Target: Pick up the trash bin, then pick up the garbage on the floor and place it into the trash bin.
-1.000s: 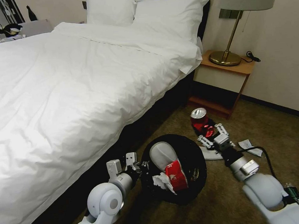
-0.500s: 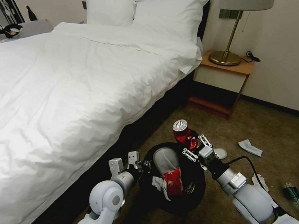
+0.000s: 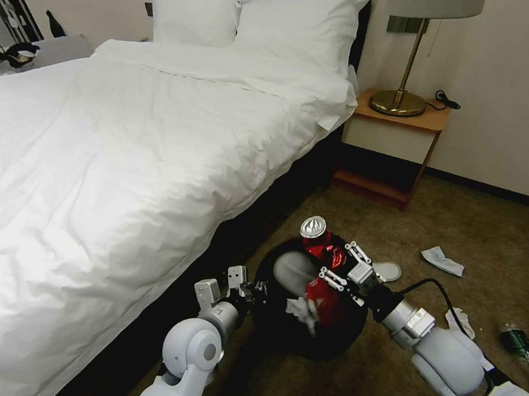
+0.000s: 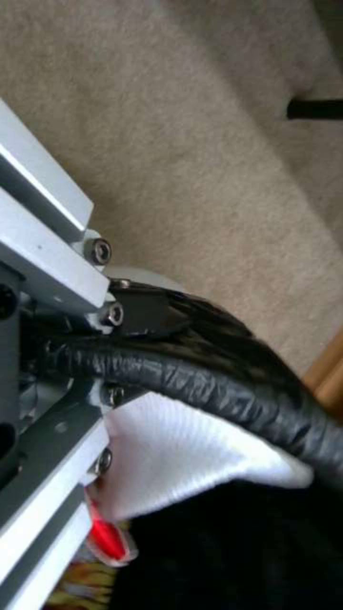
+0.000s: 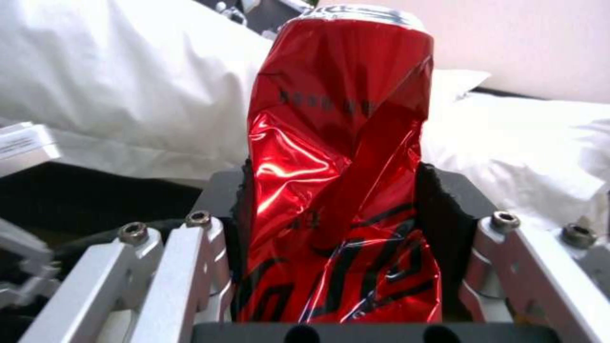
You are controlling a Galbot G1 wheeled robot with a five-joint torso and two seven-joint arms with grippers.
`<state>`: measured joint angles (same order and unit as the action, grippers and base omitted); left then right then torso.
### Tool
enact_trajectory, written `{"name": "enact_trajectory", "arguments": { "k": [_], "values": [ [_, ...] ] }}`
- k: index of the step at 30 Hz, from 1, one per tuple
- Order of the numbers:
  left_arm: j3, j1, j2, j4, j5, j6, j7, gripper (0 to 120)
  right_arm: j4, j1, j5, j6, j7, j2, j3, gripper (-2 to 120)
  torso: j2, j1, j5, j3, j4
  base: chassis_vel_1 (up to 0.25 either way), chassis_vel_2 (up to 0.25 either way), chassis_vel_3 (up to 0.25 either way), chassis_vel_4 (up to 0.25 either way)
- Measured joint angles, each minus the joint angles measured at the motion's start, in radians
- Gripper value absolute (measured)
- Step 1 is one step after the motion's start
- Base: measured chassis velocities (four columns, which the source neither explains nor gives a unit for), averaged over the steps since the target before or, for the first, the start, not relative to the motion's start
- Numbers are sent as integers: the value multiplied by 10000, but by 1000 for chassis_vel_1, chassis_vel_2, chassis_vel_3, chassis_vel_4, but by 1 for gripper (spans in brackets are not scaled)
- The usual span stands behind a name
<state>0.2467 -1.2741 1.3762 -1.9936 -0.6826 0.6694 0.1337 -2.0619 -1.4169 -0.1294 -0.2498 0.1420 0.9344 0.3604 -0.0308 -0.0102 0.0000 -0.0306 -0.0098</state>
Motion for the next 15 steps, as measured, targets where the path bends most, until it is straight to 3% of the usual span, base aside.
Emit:
{"name": "enact_trajectory", "arguments": {
  "k": [15],
  "values": [
    [21,153,154,185,186,-101,177,0,-248,-37,-52,67,253,-11,37,51,0,0,0,0,-1,0,0,0,0]
  ]
}}
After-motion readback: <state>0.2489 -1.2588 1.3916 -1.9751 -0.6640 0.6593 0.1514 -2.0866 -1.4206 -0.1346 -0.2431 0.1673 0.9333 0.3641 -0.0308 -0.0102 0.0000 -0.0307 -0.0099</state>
